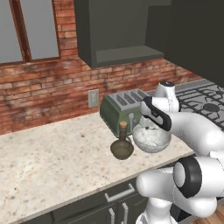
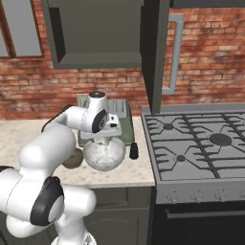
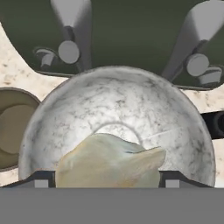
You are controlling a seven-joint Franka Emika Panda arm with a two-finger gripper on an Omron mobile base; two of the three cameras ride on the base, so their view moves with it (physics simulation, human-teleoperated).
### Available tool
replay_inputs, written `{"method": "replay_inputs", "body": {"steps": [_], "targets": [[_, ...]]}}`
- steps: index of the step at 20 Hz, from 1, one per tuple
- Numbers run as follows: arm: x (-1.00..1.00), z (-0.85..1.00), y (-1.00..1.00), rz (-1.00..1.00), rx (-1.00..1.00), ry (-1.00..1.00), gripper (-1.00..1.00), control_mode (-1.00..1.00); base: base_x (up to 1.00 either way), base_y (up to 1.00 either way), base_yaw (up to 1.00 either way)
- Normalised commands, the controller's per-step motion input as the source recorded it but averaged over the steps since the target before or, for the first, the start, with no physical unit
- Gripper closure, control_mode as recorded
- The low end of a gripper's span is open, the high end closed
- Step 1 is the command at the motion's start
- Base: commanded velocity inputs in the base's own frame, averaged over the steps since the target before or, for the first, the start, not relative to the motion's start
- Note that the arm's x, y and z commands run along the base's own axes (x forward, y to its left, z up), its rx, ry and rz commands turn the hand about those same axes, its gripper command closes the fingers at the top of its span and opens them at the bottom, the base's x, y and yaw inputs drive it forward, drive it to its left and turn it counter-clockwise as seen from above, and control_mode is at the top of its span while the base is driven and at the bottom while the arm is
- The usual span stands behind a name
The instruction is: Retrieve the bottle and the shaker from the cabinet and place them next to the mixing bowl on the counter. Then add garlic from the fridge to the mixing bowl.
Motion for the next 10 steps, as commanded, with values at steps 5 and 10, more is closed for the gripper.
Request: {"method": "replay_inputs", "body": {"steps": [5, 10], "targets": [[0.08, -0.29, 0.00, 0.00, 0.00, 0.03, 1.00, -1.00, 0.00, 0.00, 0.00], [0.09, -0.27, -0.01, 0.00, 0.00, 0.01, 1.00, -1.00, 0.00, 0.00, 0.00]]}}
